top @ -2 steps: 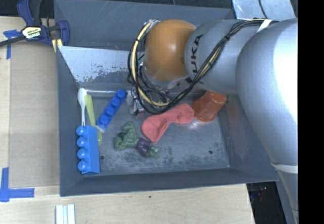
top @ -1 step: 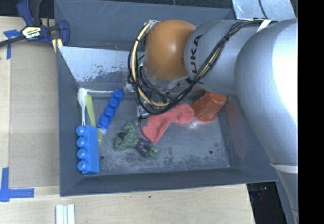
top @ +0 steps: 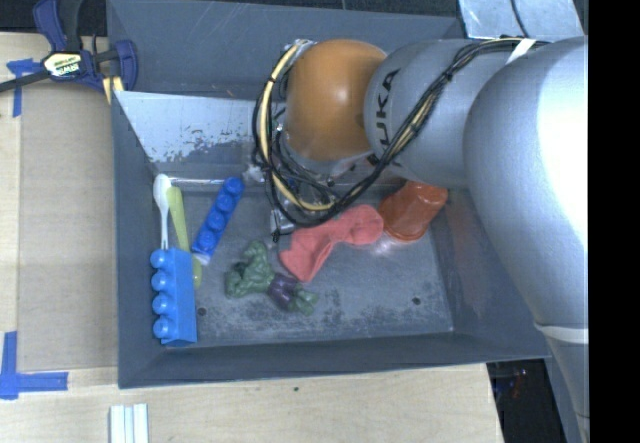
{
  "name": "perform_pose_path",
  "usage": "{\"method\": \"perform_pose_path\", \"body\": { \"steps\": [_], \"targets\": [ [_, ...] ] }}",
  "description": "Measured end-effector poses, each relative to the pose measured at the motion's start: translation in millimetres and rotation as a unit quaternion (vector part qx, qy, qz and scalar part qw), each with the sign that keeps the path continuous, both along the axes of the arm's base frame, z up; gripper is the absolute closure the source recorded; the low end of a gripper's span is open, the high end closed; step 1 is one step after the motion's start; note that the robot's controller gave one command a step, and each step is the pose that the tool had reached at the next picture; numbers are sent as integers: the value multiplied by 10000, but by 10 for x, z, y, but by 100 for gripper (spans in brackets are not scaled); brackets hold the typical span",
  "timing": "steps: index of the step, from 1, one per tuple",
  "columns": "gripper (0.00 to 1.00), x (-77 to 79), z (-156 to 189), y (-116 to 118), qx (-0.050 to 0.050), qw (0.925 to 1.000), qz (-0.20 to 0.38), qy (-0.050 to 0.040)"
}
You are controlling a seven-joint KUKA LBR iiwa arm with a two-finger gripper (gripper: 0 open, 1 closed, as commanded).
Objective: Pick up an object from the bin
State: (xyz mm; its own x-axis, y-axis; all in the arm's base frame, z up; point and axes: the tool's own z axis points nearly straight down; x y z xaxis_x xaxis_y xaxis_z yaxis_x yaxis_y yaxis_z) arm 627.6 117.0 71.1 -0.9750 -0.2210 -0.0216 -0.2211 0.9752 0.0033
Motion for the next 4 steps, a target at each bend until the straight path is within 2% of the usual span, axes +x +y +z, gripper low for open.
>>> {"method": "perform_pose_path", "body": {
  "steps": [1, 2, 3, 4],
  "targets": [
    [0, -125, 51, -480, -2, 9997, 241, -14],
    [0, -199, 188, -690, -9, 9959, 904, -21],
    [0, -185, 606, -1029, 2, 9999, 134, -19],
    [0, -304, 340, -1133, -6, 9969, 785, -47]
  ]
}}
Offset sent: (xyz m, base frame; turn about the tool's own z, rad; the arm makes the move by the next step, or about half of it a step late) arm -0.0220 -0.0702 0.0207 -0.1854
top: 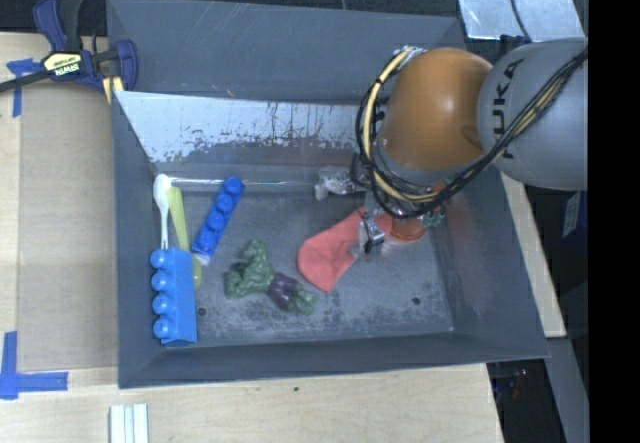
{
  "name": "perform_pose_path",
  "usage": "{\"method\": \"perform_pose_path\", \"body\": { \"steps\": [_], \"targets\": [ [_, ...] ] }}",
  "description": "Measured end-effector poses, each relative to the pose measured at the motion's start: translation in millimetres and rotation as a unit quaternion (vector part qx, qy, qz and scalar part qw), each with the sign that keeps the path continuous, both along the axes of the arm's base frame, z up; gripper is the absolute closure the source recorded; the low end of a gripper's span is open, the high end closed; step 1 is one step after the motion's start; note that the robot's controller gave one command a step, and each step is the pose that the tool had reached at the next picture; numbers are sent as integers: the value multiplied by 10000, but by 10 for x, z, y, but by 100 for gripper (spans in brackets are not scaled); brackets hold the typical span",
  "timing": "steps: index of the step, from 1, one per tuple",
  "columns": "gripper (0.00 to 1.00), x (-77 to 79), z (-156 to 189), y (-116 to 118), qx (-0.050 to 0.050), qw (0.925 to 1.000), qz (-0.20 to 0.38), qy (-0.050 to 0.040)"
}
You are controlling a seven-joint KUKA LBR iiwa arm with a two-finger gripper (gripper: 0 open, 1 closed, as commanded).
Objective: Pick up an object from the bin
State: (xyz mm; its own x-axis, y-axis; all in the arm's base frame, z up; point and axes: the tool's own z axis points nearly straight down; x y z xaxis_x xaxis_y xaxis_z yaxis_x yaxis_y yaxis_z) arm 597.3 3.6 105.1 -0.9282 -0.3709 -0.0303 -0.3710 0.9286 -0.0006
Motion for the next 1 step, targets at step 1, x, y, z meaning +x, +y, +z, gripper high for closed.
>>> {"method": "perform_pose_path", "body": {
  "steps": [1],
  "targets": [
    [0, -32, -188, -297, -4, 9999, -118, -19]
  ]
}}
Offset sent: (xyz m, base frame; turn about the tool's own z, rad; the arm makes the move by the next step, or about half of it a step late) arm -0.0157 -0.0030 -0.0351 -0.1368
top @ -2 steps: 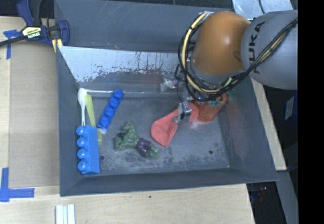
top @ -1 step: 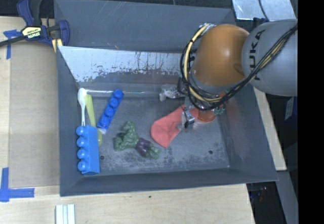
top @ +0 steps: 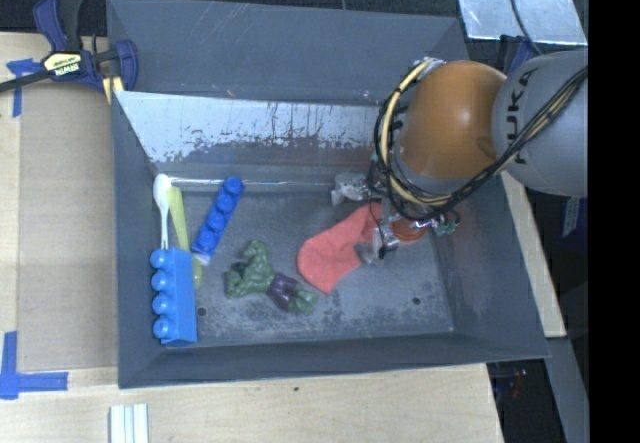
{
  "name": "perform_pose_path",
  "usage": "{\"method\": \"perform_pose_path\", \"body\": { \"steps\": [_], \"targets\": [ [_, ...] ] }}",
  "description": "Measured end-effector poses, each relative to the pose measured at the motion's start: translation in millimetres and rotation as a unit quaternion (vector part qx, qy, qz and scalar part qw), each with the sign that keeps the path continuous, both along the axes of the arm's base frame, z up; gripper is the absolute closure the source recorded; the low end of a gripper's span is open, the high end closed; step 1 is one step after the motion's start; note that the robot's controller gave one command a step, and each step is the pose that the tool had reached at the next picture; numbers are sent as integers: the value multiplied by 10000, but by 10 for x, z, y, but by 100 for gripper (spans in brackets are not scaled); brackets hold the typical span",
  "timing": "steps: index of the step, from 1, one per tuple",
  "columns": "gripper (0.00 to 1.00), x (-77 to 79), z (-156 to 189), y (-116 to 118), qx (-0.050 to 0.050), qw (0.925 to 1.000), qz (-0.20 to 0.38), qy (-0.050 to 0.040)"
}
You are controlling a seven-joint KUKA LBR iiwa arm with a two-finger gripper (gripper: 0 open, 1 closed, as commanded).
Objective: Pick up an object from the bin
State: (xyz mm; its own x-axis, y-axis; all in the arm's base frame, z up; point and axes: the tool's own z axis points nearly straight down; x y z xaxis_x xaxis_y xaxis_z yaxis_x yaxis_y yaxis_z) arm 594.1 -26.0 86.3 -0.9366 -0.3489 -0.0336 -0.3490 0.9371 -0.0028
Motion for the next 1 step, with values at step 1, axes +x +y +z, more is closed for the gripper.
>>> {"method": "perform_pose_path", "body": {
  "steps": [1],
  "targets": [
    [100, -107, -147, 272, -2, 9969, 787, 11]
  ]
}}
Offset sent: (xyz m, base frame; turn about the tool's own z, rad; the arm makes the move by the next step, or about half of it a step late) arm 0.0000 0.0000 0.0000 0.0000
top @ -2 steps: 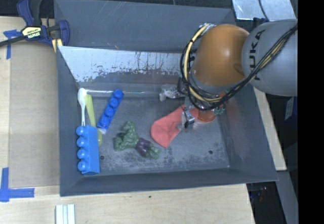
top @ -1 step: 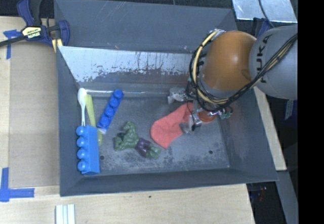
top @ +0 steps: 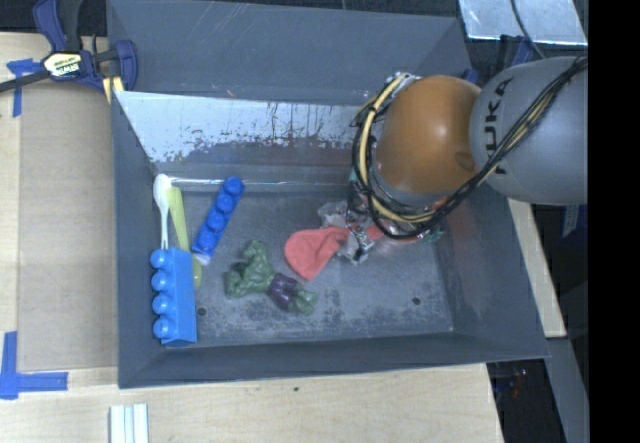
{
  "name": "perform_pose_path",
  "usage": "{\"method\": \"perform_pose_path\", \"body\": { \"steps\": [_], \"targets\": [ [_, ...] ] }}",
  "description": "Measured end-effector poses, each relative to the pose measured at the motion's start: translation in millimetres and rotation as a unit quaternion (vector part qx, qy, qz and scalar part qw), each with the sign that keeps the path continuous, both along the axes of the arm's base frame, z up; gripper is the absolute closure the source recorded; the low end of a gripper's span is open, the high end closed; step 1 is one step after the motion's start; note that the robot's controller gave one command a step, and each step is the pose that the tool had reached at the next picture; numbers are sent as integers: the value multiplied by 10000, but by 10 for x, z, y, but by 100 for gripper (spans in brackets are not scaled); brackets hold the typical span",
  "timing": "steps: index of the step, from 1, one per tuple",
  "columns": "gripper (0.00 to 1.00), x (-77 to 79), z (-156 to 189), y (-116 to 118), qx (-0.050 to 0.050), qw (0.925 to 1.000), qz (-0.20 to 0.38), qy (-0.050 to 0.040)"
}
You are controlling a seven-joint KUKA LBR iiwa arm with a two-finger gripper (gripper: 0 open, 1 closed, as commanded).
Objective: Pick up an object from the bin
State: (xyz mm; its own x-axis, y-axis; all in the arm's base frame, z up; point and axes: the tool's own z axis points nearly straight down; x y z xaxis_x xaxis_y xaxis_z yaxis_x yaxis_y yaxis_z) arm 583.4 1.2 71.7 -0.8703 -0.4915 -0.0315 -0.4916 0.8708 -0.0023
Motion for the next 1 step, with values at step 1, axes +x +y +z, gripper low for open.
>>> {"method": "perform_pose_path", "body": {
  "steps": [1],
  "targets": [
    [100, 0, 0, -1, 1, 10000, -5, 1]
  ]
}}
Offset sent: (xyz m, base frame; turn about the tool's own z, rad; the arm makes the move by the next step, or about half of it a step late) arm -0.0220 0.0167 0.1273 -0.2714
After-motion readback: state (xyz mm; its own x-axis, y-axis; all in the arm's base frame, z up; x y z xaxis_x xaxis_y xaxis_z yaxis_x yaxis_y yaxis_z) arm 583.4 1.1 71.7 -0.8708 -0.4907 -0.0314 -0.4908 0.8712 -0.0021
